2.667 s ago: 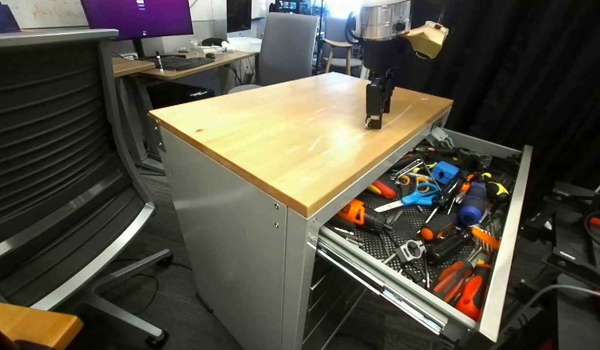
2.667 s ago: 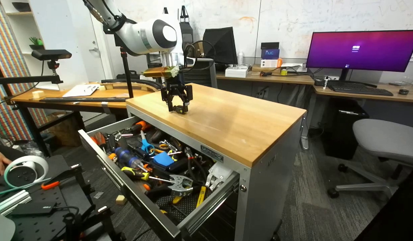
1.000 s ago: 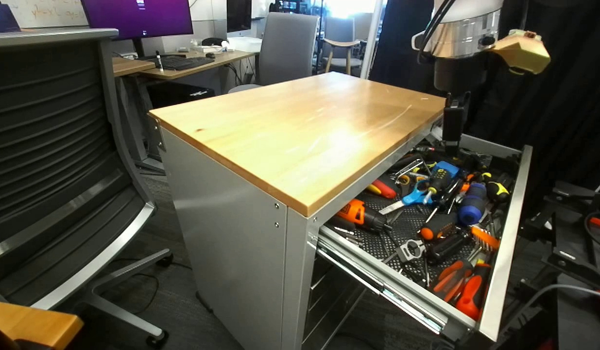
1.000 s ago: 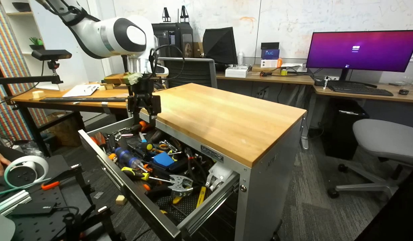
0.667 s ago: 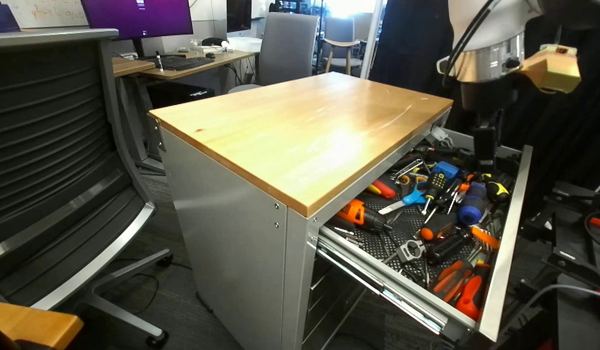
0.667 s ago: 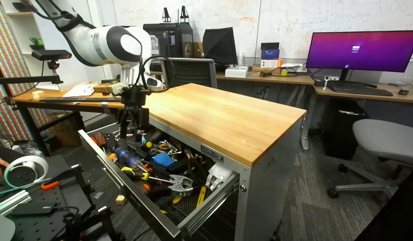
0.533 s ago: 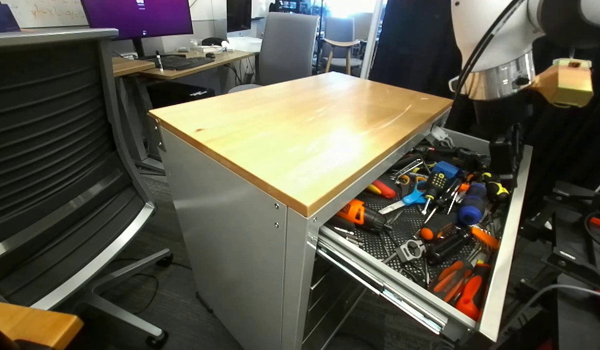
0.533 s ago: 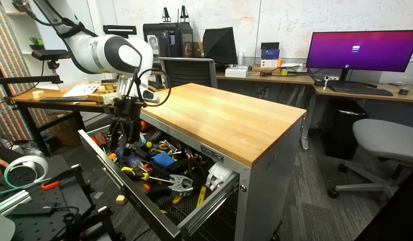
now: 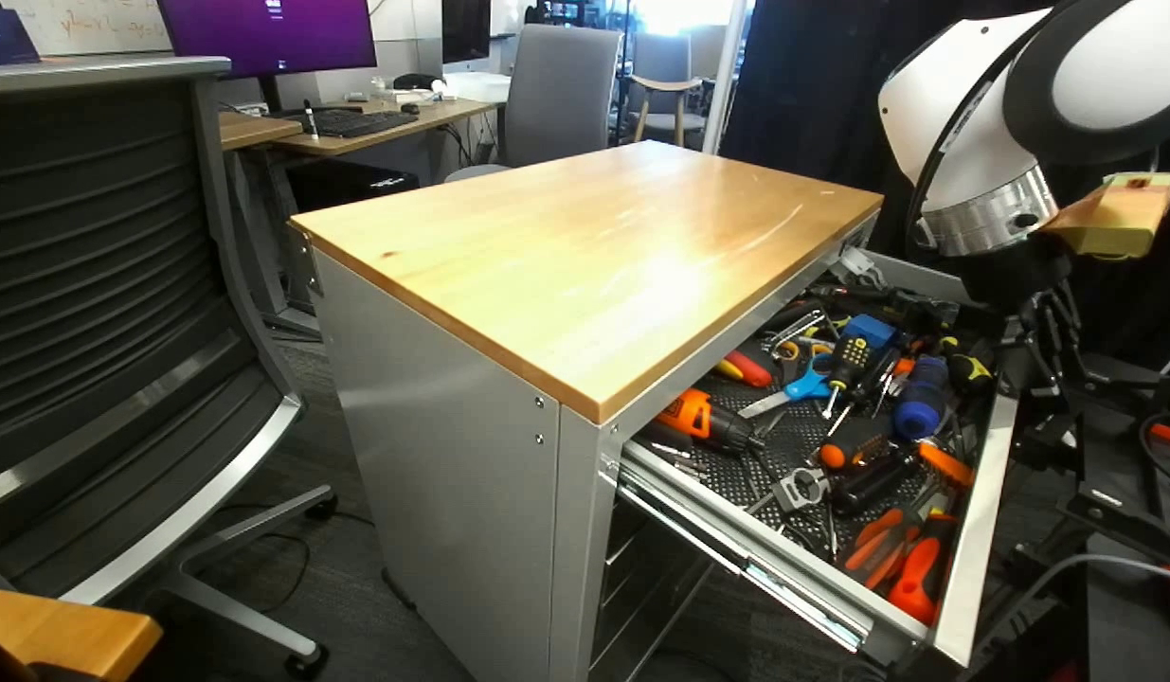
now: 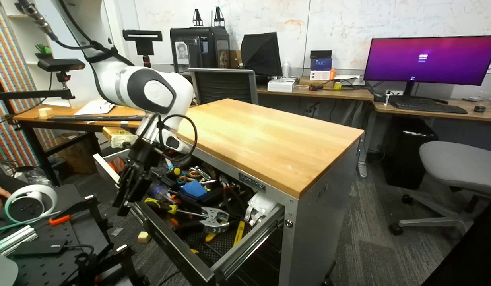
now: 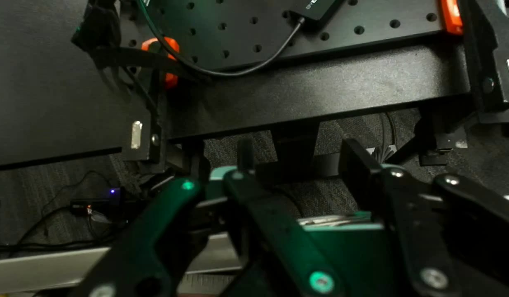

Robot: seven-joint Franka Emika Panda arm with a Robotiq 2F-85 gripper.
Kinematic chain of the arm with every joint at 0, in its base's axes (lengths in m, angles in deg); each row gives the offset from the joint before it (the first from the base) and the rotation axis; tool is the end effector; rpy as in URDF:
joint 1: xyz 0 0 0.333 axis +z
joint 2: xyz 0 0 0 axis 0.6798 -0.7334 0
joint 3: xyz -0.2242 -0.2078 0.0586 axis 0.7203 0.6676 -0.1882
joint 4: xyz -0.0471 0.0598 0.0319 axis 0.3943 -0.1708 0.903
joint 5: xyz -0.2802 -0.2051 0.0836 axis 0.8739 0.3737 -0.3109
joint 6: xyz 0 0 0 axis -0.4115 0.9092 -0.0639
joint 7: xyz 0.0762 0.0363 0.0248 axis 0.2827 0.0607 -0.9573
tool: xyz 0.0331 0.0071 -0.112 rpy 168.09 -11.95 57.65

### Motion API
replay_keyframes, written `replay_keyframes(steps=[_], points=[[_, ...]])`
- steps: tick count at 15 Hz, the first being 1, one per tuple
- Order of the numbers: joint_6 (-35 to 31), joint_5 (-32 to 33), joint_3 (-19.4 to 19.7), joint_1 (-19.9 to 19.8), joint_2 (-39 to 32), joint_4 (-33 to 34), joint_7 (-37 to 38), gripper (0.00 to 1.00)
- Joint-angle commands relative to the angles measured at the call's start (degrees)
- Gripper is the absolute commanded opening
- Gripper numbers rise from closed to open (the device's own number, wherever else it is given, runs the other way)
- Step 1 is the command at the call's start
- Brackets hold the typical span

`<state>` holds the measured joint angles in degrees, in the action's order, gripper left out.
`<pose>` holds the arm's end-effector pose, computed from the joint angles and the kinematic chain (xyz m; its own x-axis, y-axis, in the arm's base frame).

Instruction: Put the screwdriver in the first top open drawer the close the drawer

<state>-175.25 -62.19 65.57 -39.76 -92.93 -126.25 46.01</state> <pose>0.3391 0.0205 0.1700 0.7695 -0.1399 -0.6232 -0.0242 -0.9814 0.1905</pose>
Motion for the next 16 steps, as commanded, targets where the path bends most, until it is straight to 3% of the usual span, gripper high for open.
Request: replay_keyframes(steps=[1,4,5,8,16], points=[[-1.6,-1.1,0.0,0.6,-2.0,2.4,0.2,0.27],[-3.5,-0.2,-0.4,1.5,-3.0,3.7,1.1,0.02],[-3.7,-0.1,-0.5,1.7,-3.0,3.9,1.0,0.0],[-5.6,0.2,-0.5,2.3,-2.8,4.0,1.3,0.0],[-16.4,11.1,0.0,6.7,-4.0,5.5,11.6,0.0]])
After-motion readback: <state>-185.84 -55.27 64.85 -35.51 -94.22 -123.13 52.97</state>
